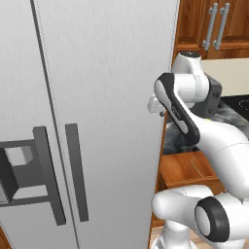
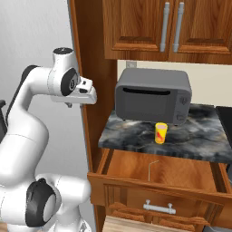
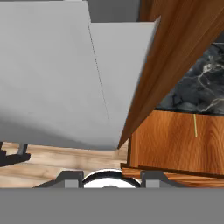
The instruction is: Pick up the straw from the right drawer and put it inside the smoothie cup.
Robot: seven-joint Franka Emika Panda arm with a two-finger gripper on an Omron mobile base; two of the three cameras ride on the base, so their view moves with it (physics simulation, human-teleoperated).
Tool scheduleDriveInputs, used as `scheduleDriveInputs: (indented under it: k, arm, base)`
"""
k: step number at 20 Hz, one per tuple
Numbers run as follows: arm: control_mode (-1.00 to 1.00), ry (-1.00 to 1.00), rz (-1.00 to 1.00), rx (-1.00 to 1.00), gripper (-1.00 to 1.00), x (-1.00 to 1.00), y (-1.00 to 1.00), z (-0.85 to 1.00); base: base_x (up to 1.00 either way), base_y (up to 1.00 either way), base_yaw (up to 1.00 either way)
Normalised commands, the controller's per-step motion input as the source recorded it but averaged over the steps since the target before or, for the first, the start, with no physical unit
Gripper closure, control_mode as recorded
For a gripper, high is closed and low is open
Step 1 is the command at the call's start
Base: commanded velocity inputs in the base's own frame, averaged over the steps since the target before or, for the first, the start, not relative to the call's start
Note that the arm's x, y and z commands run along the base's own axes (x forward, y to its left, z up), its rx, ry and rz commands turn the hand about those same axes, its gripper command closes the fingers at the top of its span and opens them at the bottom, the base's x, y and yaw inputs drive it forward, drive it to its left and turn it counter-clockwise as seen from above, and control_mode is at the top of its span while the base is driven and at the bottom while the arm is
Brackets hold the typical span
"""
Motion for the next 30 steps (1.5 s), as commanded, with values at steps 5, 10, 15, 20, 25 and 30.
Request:
scheduleDriveInputs:
  k: [5,10,15,20,25,30]
  arm:
    - [-1.0,0.0,0.0,0.0,-1.0,-0.18,0.0,-0.08]
    - [-1.0,-0.2,-0.05,0.09,-1.0,-0.56,-0.38,-0.5]
    - [-1.0,-0.13,-0.14,0.22,-1.0,-0.42,-1.0,-0.13]
    - [-1.0,0.19,-0.13,0.04,-1.0,0.18,-0.89,-0.56]
    - [-1.0,0.02,-0.04,-0.08,-1.0,0.45,-0.44,-1.0]
    - [-1.0,0.02,0.0,-0.01,-1.0,0.39,-0.28,-0.94]
  base:
    - [0.0,0.0,0.0]
    - [0.0,0.0,0.0]
    - [0.0,0.0,0.0]
    - [0.0,0.0,0.0]
    - [0.0,0.0,0.0]
    - [0.0,0.0,0.0]
